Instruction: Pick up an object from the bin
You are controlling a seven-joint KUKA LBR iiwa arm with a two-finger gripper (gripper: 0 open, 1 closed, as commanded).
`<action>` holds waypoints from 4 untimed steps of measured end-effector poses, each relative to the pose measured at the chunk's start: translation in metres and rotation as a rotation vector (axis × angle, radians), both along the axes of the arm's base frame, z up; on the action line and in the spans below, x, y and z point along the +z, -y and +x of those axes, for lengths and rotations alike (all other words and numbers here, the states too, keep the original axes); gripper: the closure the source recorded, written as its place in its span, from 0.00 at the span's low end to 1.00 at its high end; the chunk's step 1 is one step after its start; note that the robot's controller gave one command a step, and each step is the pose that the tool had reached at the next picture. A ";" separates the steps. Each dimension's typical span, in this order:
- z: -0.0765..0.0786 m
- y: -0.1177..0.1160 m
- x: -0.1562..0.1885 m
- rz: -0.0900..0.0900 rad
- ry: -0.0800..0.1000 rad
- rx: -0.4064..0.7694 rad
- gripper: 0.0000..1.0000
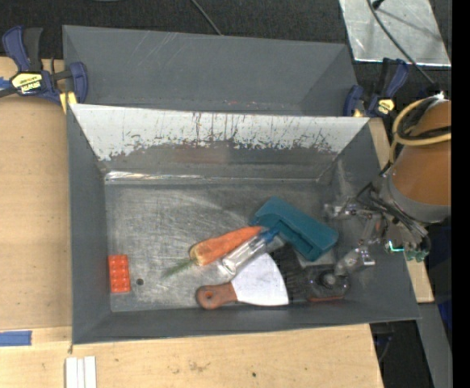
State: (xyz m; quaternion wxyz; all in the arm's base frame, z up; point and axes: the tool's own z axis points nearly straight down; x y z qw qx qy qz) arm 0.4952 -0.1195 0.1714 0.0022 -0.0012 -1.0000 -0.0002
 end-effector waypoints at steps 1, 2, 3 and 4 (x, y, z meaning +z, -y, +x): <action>0.002 0.000 0.003 -0.001 0.007 0.002 0.00; 0.022 0.005 -0.082 -0.004 0.033 -0.313 1.00; 0.022 0.005 -0.082 -0.004 0.033 -0.312 1.00; 0.021 0.005 -0.082 -0.004 0.033 -0.312 1.00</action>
Offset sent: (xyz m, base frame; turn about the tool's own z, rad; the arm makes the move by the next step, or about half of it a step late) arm 0.0108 -0.0002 -0.1014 0.3117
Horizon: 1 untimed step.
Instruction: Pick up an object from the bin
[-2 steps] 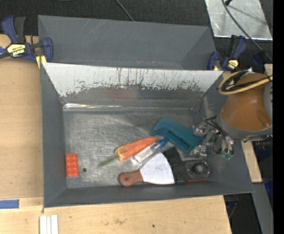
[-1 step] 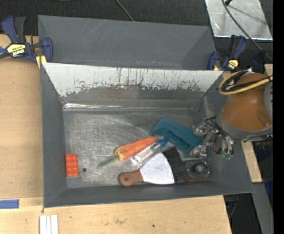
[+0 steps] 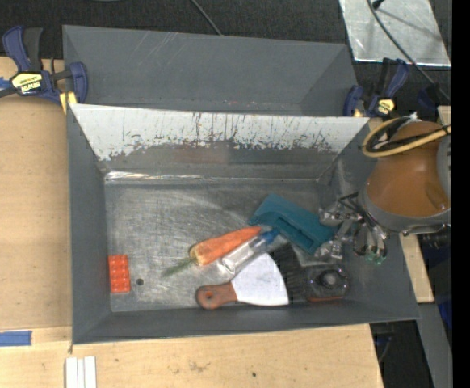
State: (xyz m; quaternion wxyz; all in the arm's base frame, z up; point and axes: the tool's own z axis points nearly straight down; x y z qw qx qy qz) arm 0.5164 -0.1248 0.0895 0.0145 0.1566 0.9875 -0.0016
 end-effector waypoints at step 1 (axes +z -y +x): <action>0.000 0.000 0.000 -0.001 0.001 0.000 1.00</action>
Offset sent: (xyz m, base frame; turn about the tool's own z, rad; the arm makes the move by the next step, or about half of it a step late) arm -0.0242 -0.0111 0.1776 -0.0096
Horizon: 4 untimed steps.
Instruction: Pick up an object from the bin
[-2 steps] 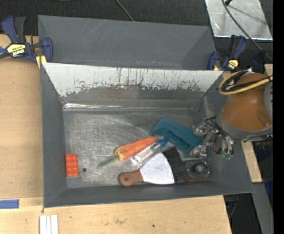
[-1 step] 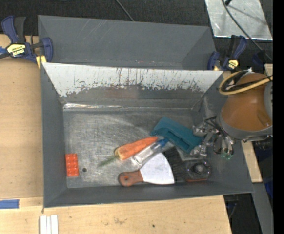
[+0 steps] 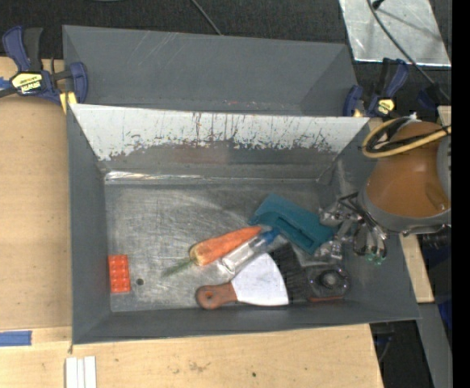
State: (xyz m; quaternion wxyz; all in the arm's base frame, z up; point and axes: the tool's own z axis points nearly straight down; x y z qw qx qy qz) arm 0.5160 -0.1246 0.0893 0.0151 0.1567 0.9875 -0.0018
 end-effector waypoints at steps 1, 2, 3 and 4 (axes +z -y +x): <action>0.000 0.000 0.000 0.000 0.000 0.001 1.00; 0.000 0.000 0.000 0.000 0.000 0.001 1.00; 0.000 0.000 0.000 0.000 0.000 0.001 1.00; 0.000 0.000 0.000 -0.001 0.000 0.001 1.00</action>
Offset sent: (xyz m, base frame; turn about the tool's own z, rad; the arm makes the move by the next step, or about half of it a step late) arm 0.0000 0.0000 0.0000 0.0000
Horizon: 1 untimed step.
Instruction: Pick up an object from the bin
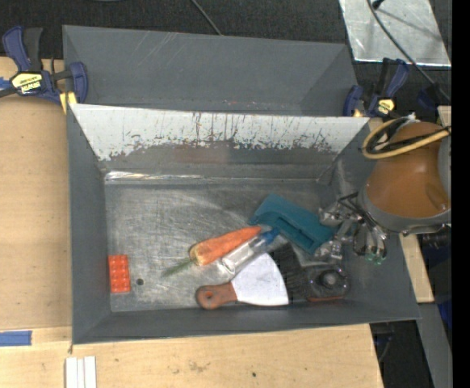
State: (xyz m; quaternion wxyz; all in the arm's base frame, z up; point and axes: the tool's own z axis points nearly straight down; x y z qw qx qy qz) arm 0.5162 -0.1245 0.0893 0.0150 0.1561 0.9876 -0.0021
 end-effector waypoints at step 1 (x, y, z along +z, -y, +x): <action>0.000 0.000 0.000 0.000 0.000 0.000 1.00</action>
Offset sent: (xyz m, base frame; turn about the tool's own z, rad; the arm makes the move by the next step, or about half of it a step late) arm 0.0000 0.0000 0.0000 0.0000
